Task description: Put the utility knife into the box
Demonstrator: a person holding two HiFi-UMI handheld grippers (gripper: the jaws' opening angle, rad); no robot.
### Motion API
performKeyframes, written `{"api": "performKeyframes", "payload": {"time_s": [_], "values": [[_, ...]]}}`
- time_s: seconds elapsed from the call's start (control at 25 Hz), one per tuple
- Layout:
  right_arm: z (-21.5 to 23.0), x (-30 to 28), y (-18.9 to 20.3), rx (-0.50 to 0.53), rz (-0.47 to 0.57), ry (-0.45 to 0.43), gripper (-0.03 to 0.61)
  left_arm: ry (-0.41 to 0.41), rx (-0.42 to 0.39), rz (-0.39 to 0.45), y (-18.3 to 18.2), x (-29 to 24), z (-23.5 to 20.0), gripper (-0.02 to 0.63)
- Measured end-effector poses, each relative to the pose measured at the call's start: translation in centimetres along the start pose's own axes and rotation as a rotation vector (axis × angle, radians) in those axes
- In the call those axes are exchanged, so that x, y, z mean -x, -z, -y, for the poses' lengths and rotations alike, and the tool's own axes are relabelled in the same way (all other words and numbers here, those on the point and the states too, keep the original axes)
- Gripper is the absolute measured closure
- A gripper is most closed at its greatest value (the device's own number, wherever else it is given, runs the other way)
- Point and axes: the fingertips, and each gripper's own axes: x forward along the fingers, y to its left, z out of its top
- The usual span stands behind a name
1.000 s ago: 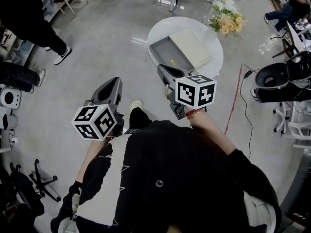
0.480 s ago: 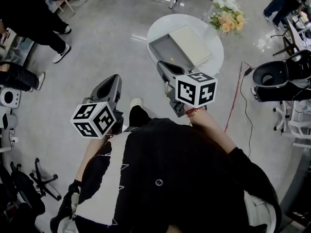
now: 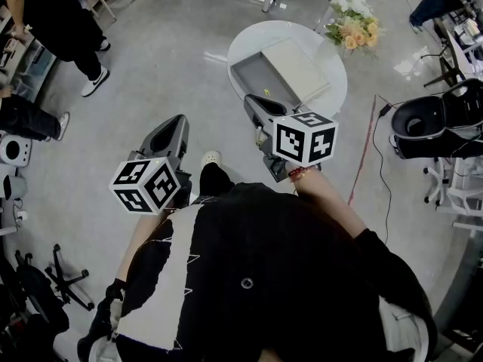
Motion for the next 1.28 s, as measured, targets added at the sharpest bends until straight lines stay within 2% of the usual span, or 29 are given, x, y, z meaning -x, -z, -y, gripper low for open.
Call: {"api": "performKeyframes", "payload": {"time_s": [1.28], "values": [[1.9, 1.7, 0.8, -0.009, -0.023, 0.016, 0.574, 0.018, -0.017, -0.017, 0.5, -1.1, 2.3, 0.603]]}}
